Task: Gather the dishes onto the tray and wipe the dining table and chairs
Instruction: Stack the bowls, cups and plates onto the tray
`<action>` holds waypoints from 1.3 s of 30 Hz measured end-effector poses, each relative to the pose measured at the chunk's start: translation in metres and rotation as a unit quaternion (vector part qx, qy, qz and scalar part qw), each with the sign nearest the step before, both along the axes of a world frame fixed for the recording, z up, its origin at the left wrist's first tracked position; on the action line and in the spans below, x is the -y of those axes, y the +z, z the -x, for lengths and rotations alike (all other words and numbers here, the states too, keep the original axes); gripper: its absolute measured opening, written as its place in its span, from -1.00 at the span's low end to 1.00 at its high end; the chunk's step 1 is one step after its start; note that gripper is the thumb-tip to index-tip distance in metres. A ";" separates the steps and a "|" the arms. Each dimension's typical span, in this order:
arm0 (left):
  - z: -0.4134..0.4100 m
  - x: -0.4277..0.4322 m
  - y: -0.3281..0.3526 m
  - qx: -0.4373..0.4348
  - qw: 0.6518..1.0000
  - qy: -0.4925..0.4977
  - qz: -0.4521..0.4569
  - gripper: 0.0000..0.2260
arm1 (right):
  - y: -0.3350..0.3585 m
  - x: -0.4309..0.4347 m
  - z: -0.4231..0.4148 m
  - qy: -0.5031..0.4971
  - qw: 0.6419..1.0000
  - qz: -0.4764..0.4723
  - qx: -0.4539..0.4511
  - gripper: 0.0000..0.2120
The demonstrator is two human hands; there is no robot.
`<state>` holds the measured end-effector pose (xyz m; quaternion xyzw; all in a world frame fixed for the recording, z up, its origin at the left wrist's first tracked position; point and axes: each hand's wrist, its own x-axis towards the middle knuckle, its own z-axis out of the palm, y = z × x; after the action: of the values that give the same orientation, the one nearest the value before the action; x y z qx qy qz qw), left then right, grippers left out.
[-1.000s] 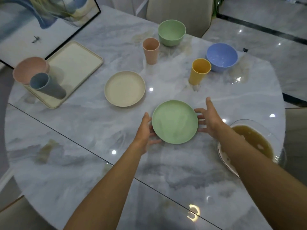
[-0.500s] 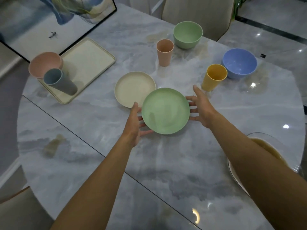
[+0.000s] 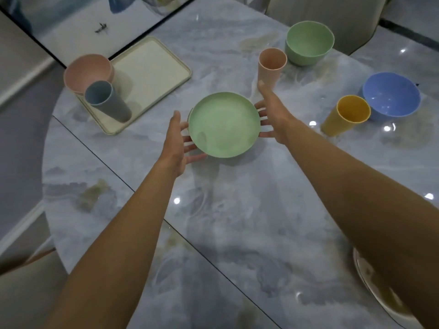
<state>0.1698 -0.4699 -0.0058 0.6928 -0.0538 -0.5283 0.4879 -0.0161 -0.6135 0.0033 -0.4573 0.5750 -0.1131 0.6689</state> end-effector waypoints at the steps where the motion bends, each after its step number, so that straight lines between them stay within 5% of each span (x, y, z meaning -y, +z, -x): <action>1: -0.003 0.002 -0.002 0.001 1.000 0.001 -0.004 -0.39 | -0.001 0.002 -0.004 0.001 1.000 -0.002 -0.001 -0.25; 18: -0.028 0.026 -0.035 0.006 1.000 -0.005 -0.022 -0.40 | -0.058 0.021 -0.036 -0.042 0.999 0.023 -0.023 -0.29; 22: -0.028 0.026 -0.042 0.015 1.000 0.003 -0.009 -0.39 | -0.081 0.029 -0.037 -0.052 0.998 0.025 -0.038 0.04; 29: -0.027 0.026 -0.053 0.039 0.999 -0.022 0.007 -0.57 | -0.089 0.034 -0.038 -0.040 0.993 0.096 -0.055 -0.80; 33: -0.031 0.027 -0.058 0.052 0.998 -0.029 0.007 -0.53 | -0.095 0.034 -0.037 0.035 0.975 0.180 -0.129 -0.63; 39: -0.043 0.023 -0.055 0.093 0.995 -0.033 0.002 -0.58 | -0.106 0.028 -0.043 0.081 0.931 0.282 -0.219 -0.79</action>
<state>0.2124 -0.4926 -0.0612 0.7358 -0.1227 -0.4771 0.4647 0.0273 -0.6417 -0.1032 -0.6856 0.6127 -0.1125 0.3768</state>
